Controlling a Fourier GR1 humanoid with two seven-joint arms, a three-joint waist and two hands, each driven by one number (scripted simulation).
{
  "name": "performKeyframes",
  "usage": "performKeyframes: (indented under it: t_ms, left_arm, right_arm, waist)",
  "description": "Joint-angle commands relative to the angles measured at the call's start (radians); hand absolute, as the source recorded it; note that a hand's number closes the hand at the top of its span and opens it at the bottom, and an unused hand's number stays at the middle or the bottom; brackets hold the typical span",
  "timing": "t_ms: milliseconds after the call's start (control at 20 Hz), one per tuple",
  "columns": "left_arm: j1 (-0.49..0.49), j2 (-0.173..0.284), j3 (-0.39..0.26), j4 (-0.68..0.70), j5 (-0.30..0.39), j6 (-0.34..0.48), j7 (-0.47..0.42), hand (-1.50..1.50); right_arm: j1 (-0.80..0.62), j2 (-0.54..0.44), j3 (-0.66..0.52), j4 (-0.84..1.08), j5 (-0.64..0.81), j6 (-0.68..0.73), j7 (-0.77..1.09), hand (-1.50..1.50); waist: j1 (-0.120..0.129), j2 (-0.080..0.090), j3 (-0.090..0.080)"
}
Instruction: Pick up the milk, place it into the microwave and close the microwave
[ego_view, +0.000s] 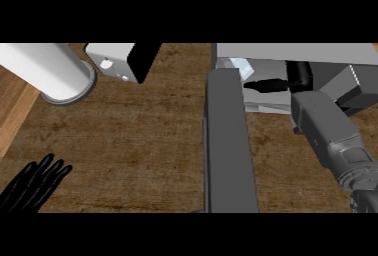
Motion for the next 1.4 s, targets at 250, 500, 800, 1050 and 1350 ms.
performKeyframes:
  t_ms: [250, 500, 800, 1050, 1350]
  left_arm:
    - [-0.070, -0.048, -0.125, 0.088, -0.178, -0.063, -0.007, -1.50]
    - [-0.060, -0.067, -0.152, 0.152, -0.346, -0.051, -0.156, -1.50]
    - [-0.181, -0.068, -0.197, 0.258, -0.402, -0.012, -0.133, 1.50]
    - [-0.152, -0.069, -0.281, 0.281, -0.543, 0.061, -0.275, 1.50]
    - [-0.265, -0.069, -0.313, 0.413, -0.638, 0.131, -0.267, 1.50]
  right_arm:
    - [0.115, 0.083, -0.045, -0.007, -0.073, 0.262, -0.081, -1.50]
    - [0.233, 0.152, -0.026, -0.045, -0.084, 0.339, -0.149, -1.50]
    - [0.415, 0.184, 0.035, -0.110, -0.056, 0.303, -0.197, -1.50]
    - [0.577, 0.160, 0.068, -0.203, -0.050, 0.312, -0.214, -1.50]
    - [0.789, 0.083, 0.089, -0.361, -0.069, 0.409, -0.258, -1.50]
  waist:
    - [-0.045, -0.020, -0.002]
    - [-0.074, -0.037, -0.004]
    - [-0.098, -0.041, -0.005]
    - [-0.105, -0.046, -0.006]
    - [-0.136, -0.047, -0.008]
